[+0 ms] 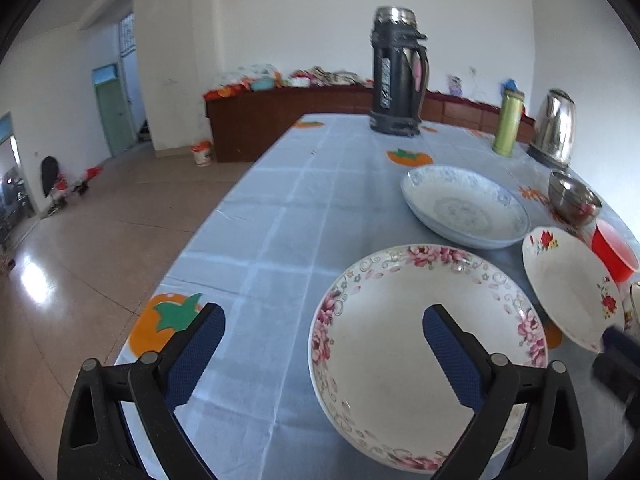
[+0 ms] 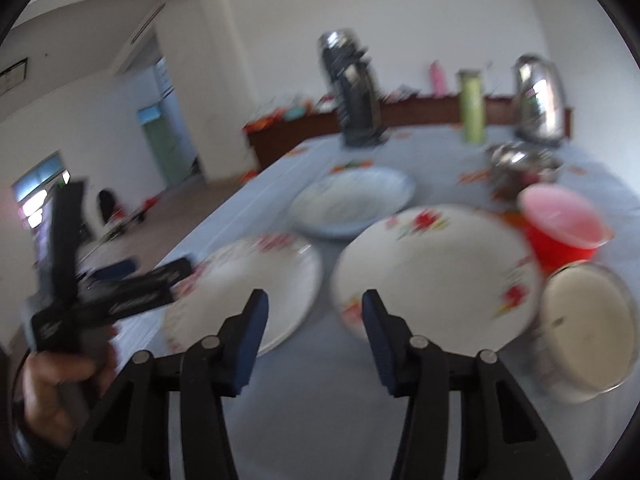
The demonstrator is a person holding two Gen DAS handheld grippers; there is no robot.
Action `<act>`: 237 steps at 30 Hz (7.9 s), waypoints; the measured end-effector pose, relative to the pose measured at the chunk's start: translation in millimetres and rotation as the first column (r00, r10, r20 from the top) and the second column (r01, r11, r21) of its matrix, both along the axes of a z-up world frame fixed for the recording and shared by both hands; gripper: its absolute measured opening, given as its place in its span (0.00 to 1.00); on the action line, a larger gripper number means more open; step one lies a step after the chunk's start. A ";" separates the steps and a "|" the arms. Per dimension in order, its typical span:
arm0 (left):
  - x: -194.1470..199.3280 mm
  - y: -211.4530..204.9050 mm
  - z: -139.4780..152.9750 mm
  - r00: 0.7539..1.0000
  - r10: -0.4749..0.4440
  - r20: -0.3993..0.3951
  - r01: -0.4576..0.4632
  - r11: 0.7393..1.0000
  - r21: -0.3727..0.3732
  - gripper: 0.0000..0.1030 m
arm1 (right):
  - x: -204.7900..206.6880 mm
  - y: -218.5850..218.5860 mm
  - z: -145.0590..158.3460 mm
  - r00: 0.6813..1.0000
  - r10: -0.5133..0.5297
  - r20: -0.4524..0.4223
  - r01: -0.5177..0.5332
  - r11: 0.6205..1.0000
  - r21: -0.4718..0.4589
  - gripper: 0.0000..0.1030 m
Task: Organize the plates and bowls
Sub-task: 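Move the left tool to the pink-rimmed floral plate and grip its rim, then lift the floral plate with the left tool onto the blue-patterned plate and release, then withdraw the left tool and move it toward the red-flower plate, then grip the rim of the red-flower plate with the left tool, then lift the red-flower plate off the table with the left tool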
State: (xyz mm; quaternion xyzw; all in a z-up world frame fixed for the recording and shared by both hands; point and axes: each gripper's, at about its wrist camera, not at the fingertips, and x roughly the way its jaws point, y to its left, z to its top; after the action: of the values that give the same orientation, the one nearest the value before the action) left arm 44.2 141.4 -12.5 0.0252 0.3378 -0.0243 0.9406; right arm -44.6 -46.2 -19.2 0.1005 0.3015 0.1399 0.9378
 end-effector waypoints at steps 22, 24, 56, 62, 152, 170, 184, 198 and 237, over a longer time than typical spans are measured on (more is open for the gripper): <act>42.2 9.7 -30.6 0.981 -0.097 -0.166 0.089 0.995 -0.053 0.48 | 53.0 29.2 -38.0 0.976 0.048 -0.210 -0.042 0.999 0.034 0.34; 43.1 9.8 -31.3 0.981 -0.104 -0.167 0.095 0.994 -0.061 0.48 | 56.5 30.2 -38.4 0.977 0.046 -0.211 -0.041 0.999 0.025 0.34; 76.8 -28.2 12.4 0.990 -0.133 -0.040 0.127 0.984 -0.128 0.44 | 90.2 0.1 11.6 0.991 -0.054 -0.123 0.058 0.998 0.029 0.28; 110.9 -57.9 14.9 0.988 -0.151 -0.009 0.149 0.981 -0.121 0.44 | 119.7 -22.5 13.2 0.983 -0.121 -0.136 0.128 0.991 0.040 0.28; 77.6 -91.4 -4.7 0.990 -0.138 -0.001 0.136 0.977 -0.163 0.44 | 68.4 -83.7 26.5 0.904 -0.410 0.120 0.394 0.909 0.136 0.57; 50.3 -120.6 -7.3 0.970 -0.244 0.014 0.244 0.961 -0.131 0.52 | -28.9 -78.0 7.7 0.920 -0.389 0.041 0.384 0.918 0.096 0.58; 52.6 -123.3 -14.9 0.971 -0.235 -0.032 0.230 0.965 -0.126 0.53 | -29.4 -83.7 -20.9 0.927 -0.346 -0.144 0.368 0.913 0.175 0.62; 58.3 -135.6 -24.1 0.946 -0.305 -0.106 0.285 0.943 -0.172 0.64 | 2.7 -106.0 -32.0 0.892 -0.392 -0.226 0.430 0.890 0.154 0.62; 26.6 -92.5 -11.8 0.963 -0.252 -0.094 0.226 0.948 -0.226 0.44 | -19.9 -73.1 -30.9 0.961 -0.073 -0.267 0.129 0.972 0.199 0.43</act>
State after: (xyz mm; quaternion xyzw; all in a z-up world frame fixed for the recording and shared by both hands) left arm 70.8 48.9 -24.2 -0.0365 0.3843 -0.1756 0.9056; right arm -64.5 -119.4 -50.1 0.2336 0.3986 0.1090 0.8802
